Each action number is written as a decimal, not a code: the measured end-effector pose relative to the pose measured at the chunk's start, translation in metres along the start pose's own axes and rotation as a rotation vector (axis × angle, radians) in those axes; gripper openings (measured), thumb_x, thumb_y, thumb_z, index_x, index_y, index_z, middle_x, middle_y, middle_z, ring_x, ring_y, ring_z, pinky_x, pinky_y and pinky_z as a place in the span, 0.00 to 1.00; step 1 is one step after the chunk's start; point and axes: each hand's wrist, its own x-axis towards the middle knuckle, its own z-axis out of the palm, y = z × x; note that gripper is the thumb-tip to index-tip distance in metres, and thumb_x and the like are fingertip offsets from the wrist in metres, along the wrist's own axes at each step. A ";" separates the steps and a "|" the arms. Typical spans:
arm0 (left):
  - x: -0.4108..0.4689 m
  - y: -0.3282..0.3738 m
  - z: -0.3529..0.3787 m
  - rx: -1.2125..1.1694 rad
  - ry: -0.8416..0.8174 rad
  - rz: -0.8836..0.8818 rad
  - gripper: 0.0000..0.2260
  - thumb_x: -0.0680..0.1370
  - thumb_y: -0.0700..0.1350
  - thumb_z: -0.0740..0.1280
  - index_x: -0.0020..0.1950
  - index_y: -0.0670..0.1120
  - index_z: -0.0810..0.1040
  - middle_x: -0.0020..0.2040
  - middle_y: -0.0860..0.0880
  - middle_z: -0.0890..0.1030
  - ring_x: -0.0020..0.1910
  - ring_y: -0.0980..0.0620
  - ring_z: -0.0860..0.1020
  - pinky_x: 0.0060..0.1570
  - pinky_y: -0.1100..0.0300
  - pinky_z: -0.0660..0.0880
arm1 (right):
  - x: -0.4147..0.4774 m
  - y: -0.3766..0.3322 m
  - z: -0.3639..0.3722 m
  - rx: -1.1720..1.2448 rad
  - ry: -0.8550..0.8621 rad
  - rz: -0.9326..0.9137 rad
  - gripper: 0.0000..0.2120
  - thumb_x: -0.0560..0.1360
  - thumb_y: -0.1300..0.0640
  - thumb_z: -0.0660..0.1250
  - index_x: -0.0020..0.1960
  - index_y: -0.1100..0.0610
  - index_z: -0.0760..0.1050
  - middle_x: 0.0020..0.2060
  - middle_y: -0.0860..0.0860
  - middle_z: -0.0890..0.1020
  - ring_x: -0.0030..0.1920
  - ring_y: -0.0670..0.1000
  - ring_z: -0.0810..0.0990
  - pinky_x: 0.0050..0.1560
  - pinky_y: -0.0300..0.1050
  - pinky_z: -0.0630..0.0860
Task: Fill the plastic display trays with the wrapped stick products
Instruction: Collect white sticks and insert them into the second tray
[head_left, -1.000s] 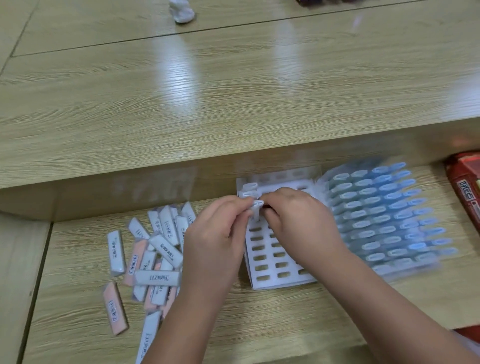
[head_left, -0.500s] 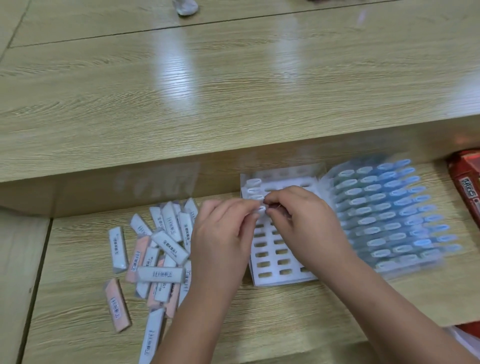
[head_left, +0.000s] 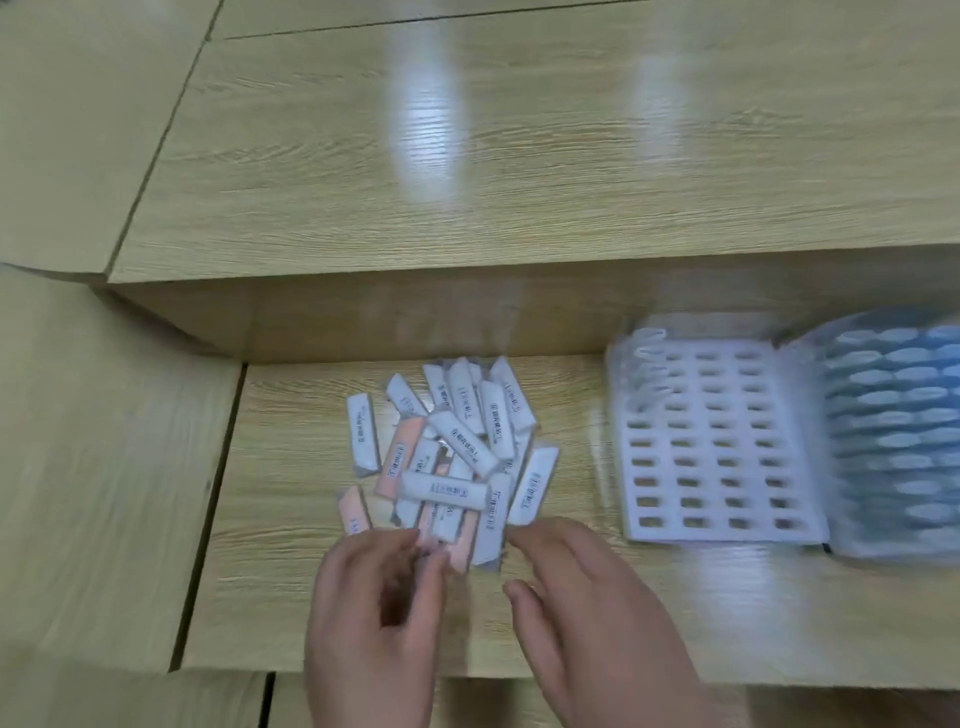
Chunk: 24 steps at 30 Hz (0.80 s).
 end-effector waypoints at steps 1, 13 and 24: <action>-0.003 -0.002 -0.005 0.046 -0.026 -0.045 0.14 0.68 0.58 0.70 0.49 0.53 0.82 0.50 0.53 0.77 0.44 0.53 0.78 0.40 0.57 0.74 | 0.005 -0.001 0.006 0.001 -0.029 0.068 0.16 0.75 0.52 0.70 0.61 0.54 0.79 0.55 0.50 0.79 0.46 0.51 0.83 0.41 0.41 0.80; -0.010 -0.014 -0.012 0.170 -0.183 -0.203 0.12 0.68 0.44 0.80 0.42 0.56 0.79 0.40 0.54 0.76 0.39 0.46 0.77 0.37 0.53 0.73 | 0.037 -0.003 0.027 -0.247 -0.111 0.312 0.26 0.72 0.32 0.59 0.66 0.42 0.63 0.52 0.43 0.71 0.44 0.46 0.78 0.30 0.41 0.65; 0.011 0.019 -0.010 -0.402 -0.301 -0.361 0.05 0.73 0.53 0.75 0.44 0.58 0.79 0.35 0.50 0.83 0.31 0.51 0.83 0.25 0.56 0.76 | 0.020 -0.004 -0.007 0.370 0.060 0.423 0.05 0.75 0.43 0.65 0.51 0.39 0.75 0.39 0.40 0.82 0.35 0.42 0.81 0.36 0.46 0.78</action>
